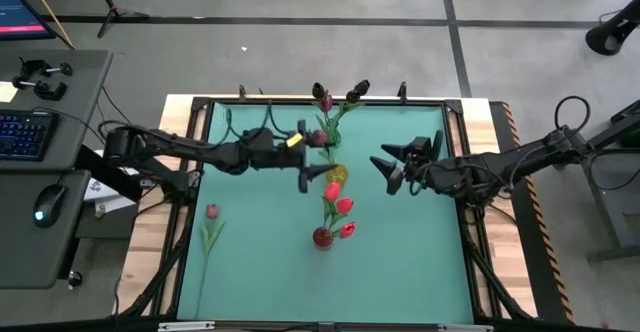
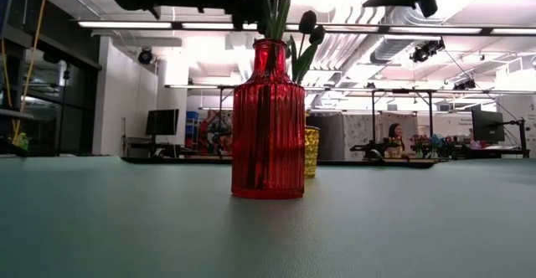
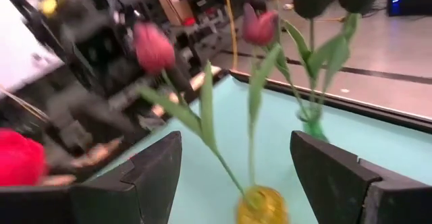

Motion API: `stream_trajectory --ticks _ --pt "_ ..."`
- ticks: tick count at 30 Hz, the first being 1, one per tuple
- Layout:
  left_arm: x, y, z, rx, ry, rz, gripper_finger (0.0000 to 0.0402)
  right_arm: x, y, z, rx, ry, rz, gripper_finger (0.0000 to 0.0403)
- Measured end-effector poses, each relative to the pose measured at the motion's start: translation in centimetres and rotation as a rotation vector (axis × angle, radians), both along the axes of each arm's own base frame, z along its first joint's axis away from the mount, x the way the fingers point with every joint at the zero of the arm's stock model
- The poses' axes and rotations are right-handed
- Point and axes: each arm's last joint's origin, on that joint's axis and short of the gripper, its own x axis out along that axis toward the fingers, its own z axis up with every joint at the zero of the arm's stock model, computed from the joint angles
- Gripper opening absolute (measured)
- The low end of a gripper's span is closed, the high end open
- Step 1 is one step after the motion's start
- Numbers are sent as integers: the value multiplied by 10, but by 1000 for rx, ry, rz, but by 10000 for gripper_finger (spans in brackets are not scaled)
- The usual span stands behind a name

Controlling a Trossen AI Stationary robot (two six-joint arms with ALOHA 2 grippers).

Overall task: Sort flowers into vase by color
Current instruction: Put the top red tulip into the yellow vase

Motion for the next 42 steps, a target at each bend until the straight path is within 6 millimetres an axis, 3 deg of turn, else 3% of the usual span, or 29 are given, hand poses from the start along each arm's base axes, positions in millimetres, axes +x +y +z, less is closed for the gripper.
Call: stream_trajectory --ticks 7,13,25,30,36,42 --pt "28 -1 -6 259 165 46 268 8 -13 14 70 -151 72 265" --pt "31 -1 6 418 211 183 268 10 -18 16 81 -169 97 265" --pt "33 12 19 532 229 298 268 10 -18 16 68 -160 115 265" --pt "35 9 25 470 181 214 268 12 -20 19 83 -203 145 265" --pt "36 4 23 427 174 123 268 18 -38 26 105 -302 159 265" --pt "36 9 22 406 189 136 268 31 -61 17 158 -291 207 265"
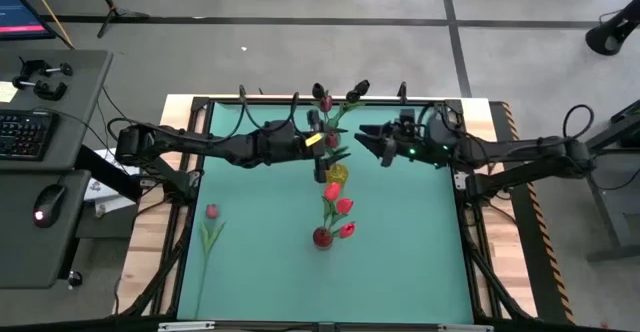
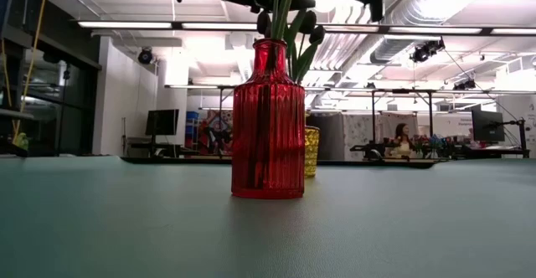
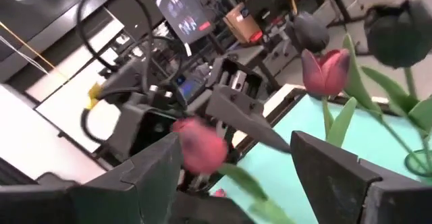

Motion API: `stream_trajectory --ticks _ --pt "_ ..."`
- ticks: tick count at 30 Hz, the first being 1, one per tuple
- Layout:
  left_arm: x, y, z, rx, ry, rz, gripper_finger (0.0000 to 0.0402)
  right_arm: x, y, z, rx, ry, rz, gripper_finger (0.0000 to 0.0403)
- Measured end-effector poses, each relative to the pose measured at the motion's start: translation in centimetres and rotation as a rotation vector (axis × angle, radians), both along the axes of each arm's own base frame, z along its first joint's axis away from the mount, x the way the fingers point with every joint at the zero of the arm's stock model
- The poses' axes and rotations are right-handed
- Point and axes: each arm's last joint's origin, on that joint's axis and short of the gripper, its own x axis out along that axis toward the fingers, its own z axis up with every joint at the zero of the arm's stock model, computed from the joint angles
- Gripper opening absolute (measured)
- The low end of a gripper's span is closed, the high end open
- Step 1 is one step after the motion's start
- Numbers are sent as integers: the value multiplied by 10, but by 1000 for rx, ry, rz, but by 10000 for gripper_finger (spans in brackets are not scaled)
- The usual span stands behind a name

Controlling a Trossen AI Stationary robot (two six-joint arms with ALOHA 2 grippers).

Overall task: Sort flowers into vase by color
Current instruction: Put the top red tulip into the yellow vase, then put the red tulip into the yellow vase

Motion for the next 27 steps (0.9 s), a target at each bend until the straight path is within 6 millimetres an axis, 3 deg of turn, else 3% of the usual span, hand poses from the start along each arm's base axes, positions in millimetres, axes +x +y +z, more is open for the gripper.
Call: stream_trajectory --ticks 6,13,27 --pt "0 1 -2 28 28 25 268 16 -13 -3 -17 -71 62 265" --pt "-3 9 2 60 24 93 268 18 -20 0 -42 -120 66 265" --pt "-36 18 49 -148 -165 6 268 17 -20 2 -45 -136 66 265"
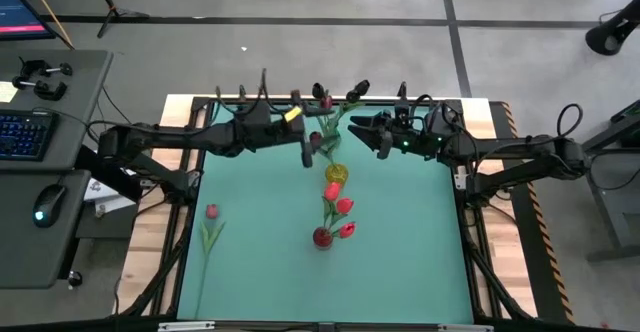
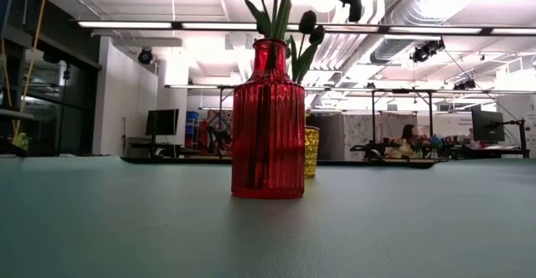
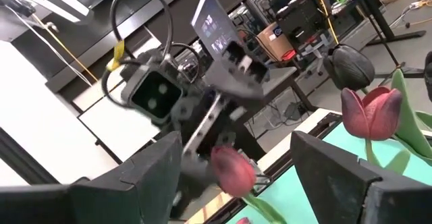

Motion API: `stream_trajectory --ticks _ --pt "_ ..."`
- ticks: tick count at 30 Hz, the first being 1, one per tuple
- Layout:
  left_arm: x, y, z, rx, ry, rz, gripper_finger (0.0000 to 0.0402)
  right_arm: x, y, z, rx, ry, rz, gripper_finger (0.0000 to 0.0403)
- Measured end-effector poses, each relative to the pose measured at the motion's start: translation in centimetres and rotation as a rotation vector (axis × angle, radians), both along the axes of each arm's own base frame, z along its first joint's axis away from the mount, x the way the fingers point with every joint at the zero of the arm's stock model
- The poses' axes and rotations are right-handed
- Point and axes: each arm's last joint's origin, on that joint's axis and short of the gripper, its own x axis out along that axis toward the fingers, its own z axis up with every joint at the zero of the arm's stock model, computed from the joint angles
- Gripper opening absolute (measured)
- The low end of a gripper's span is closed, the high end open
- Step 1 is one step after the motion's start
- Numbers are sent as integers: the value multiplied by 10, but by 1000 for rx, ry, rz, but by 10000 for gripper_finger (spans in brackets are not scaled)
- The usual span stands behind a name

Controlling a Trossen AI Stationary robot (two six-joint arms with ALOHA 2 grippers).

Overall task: Sort flowers into vase by color
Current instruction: Put the red tulip into the yellow vase

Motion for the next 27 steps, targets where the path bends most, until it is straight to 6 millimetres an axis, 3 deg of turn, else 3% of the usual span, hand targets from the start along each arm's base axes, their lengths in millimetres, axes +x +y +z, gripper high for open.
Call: stream_trajectory --ticks 6,13,27 --pt "-21 9 21 -19 -62 42 268 0 0 1 -15 -12 -2 265" --pt "-57 5 53 -13 -147 52 268 -1 -1 3 -25 -23 -8 265" --pt "-133 -51 84 -262 -154 -199 268 0 0 2 -26 -11 38 265"
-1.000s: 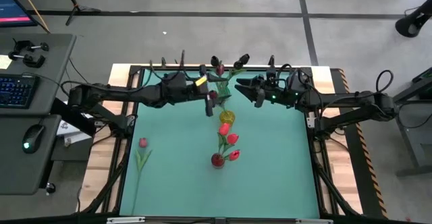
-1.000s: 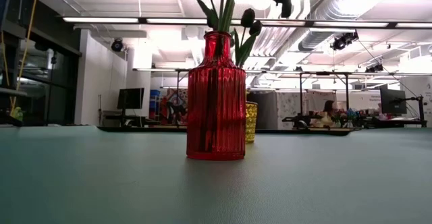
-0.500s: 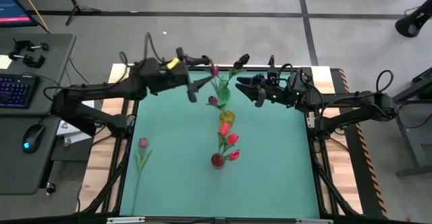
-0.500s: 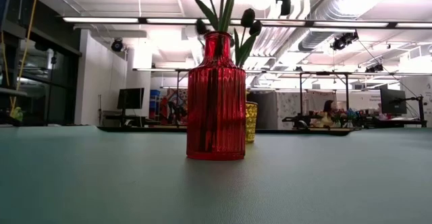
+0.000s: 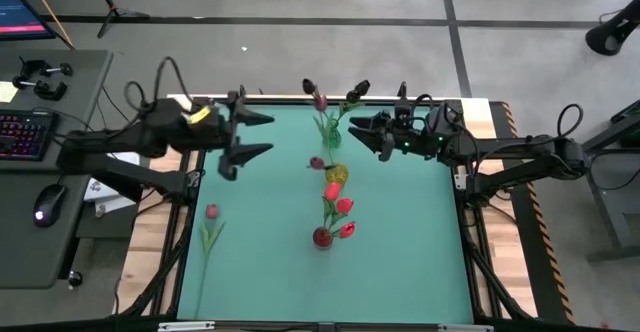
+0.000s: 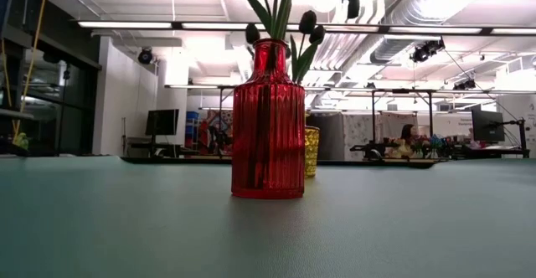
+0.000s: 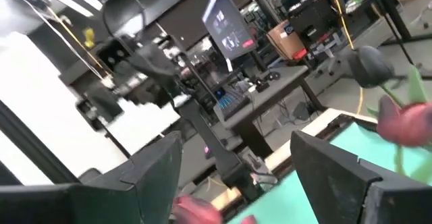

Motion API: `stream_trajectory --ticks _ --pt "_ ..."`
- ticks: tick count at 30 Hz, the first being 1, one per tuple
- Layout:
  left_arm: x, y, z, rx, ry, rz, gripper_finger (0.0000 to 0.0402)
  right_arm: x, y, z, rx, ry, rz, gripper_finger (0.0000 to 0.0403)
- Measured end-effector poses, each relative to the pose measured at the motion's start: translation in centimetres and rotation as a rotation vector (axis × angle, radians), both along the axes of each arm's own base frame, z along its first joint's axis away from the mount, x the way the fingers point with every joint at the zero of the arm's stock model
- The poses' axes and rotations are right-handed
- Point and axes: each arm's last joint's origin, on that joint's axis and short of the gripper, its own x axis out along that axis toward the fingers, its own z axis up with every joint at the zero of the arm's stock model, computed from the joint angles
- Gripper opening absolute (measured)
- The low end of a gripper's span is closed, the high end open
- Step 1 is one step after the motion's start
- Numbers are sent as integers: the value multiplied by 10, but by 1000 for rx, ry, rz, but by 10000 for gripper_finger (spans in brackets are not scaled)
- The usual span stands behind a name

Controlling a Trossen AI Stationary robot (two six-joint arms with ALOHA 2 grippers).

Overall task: Sort flowers into vase by color
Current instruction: Put the red tulip into the yellow vase

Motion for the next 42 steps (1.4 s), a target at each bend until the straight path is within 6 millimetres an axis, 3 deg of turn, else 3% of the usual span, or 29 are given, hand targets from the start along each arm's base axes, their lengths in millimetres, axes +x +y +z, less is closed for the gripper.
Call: stream_trajectory --ticks 5,12,17,22,27,32,42 --pt "-11 -4 -2 -52 39 45 266 5 1 -15 43 129 45 265" --pt "-11 -3 -31 -225 324 88 266 11 5 -25 46 190 129 265" --pt "-7 -2 -65 -352 587 188 266 11 5 -26 96 197 153 265" --pt "5 -1 -118 -445 725 308 266 11 4 -22 168 139 148 265" --pt "20 1 -168 -599 566 310 266 11 4 -13 178 47 134 265" --pt "32 16 -196 -812 275 307 266 10 2 -11 179 20 85 265" --pt "59 37 -214 -825 188 264 266 10 2 -10 180 14 68 265"
